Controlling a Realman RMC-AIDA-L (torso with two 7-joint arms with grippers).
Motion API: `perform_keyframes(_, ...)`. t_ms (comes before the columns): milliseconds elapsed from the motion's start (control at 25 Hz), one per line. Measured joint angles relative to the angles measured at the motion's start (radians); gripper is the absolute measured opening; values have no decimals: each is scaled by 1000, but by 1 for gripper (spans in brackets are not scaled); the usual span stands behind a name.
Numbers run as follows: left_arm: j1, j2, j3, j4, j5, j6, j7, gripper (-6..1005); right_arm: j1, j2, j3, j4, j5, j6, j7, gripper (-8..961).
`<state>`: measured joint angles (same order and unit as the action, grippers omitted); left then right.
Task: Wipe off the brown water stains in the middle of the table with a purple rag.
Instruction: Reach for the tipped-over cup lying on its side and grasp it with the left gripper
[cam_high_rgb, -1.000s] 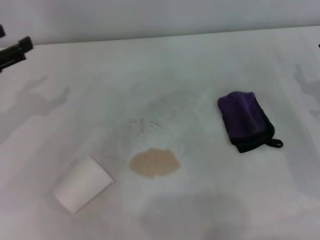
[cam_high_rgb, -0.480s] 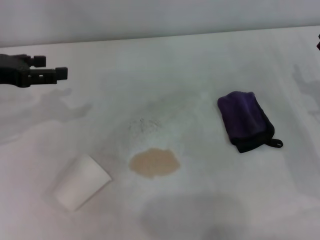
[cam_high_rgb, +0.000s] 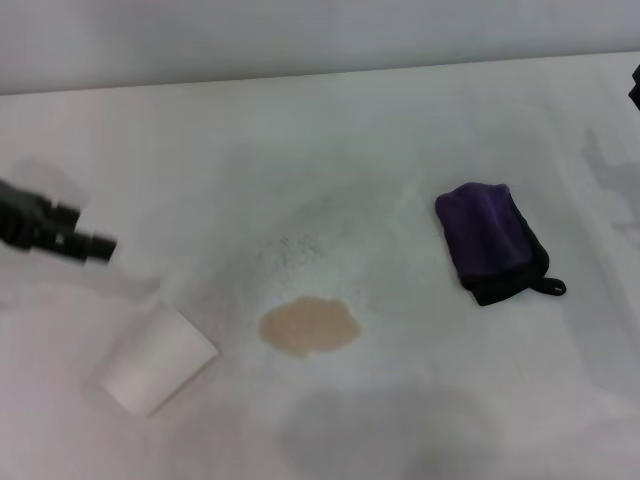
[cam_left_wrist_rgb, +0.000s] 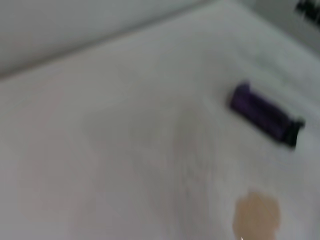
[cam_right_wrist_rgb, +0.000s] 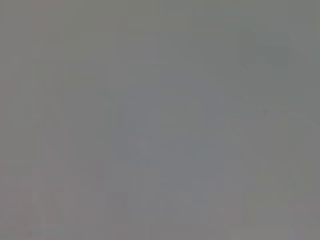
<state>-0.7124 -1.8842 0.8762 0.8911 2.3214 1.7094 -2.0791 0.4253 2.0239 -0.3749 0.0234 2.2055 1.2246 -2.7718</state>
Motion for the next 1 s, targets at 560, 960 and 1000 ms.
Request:
perform_keyframes(560,4,-42,181,8,103,6,-26,873,1,4,2,56,4,2,0,856)
perform_keyframes(960,-6,-98,185,-41,122,-26,-2,873,-5,2,2,64,3,9,0,856)
perform_keyframes(1000,-9,-103,185,-52,122,-28,-2,873,-5,2,2,64,3,10,0,856)
